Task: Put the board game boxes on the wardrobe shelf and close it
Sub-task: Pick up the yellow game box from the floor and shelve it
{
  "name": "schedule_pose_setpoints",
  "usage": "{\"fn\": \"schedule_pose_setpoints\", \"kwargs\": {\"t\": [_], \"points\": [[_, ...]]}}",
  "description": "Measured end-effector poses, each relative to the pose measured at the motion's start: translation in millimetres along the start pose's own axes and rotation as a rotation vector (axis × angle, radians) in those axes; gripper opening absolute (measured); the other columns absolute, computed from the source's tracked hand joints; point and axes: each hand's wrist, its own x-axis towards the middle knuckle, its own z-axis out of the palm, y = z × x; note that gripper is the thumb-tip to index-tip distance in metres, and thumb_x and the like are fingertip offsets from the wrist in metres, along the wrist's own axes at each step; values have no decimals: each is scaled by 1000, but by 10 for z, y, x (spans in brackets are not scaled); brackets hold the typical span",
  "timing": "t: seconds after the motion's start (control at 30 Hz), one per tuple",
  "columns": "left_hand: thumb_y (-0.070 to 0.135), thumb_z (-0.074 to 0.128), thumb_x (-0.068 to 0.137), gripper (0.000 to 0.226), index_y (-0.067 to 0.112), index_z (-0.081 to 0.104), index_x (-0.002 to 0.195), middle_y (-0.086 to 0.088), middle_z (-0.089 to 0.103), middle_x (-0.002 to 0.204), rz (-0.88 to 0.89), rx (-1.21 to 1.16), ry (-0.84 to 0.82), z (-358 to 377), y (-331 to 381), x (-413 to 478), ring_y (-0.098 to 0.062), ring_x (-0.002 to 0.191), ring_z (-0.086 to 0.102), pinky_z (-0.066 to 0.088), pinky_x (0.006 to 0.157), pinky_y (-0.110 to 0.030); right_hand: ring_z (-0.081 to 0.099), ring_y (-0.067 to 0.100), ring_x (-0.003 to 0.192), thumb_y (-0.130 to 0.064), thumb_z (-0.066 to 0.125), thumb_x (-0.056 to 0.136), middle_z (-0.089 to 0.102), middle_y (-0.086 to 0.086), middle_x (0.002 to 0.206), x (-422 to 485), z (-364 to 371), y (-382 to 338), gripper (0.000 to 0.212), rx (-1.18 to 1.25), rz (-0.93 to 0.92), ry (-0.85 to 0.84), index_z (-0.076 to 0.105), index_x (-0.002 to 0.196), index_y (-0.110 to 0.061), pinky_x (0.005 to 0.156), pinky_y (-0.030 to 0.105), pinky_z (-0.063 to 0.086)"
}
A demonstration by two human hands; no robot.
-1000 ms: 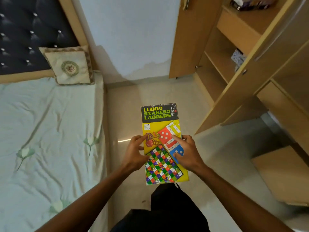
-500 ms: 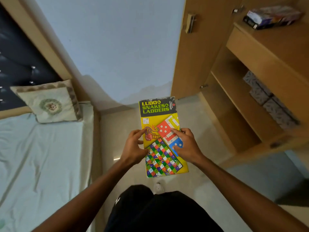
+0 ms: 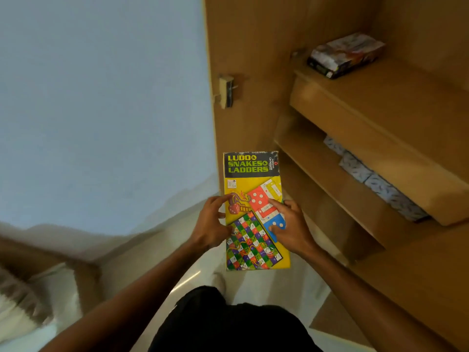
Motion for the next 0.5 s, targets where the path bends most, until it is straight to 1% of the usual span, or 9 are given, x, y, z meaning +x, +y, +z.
{"fn": "schedule_pose_setpoints", "kwargs": {"t": [0.1,0.2,0.3,0.33,0.4,0.43,0.5], "points": [[1,80,70,82,24,42,140,0,39,140,57,-2,-86,-22,325,765,-17,104,54,48,49,-13,49,19,119,-3,72,80,38,6,127,509,-286,5,69,17,52,89,45,140,-23,93,26,52],[-5,78,69,81,21,44,138,-2,39,138,125,-20,-167,71,635,1483,-20,101,55,48,48,-12,50,21,119,-1,73,79,40,9,127,962,-647,40,67,39,101,203,47,138,-20,96,30,51],[-9,78,67,80,20,47,135,-2,41,134,193,-81,-227,177,931,2072,-23,102,55,50,53,-13,49,17,115,-2,73,78,42,11,128,1352,-978,126,63,7,97,283,50,134,-18,95,22,44],[-10,78,67,80,19,48,135,3,44,128,204,-92,-245,221,1046,2253,-22,101,55,50,54,-13,48,16,114,-2,73,78,42,12,127,1486,-1084,164,62,-2,109,309,51,134,-17,94,20,42],[-14,76,67,77,12,49,134,16,46,112,254,-115,-281,344,1365,2718,-16,94,56,49,56,-10,48,17,115,-3,73,77,44,12,126,1855,-1360,298,61,-6,119,373,52,133,-18,94,19,39],[-18,74,67,75,7,49,132,21,44,108,277,-121,-292,393,1516,2889,-10,88,55,49,58,-8,48,18,116,-3,73,77,44,12,126,2013,-1476,363,61,-9,115,387,52,132,-18,96,21,40],[-23,70,67,70,2,50,129,22,43,105,319,-140,-307,539,1807,3330,0,82,53,48,58,-6,49,22,119,-4,73,77,43,12,126,2410,-1789,500,60,-2,108,416,52,132,-19,101,29,44]]}}
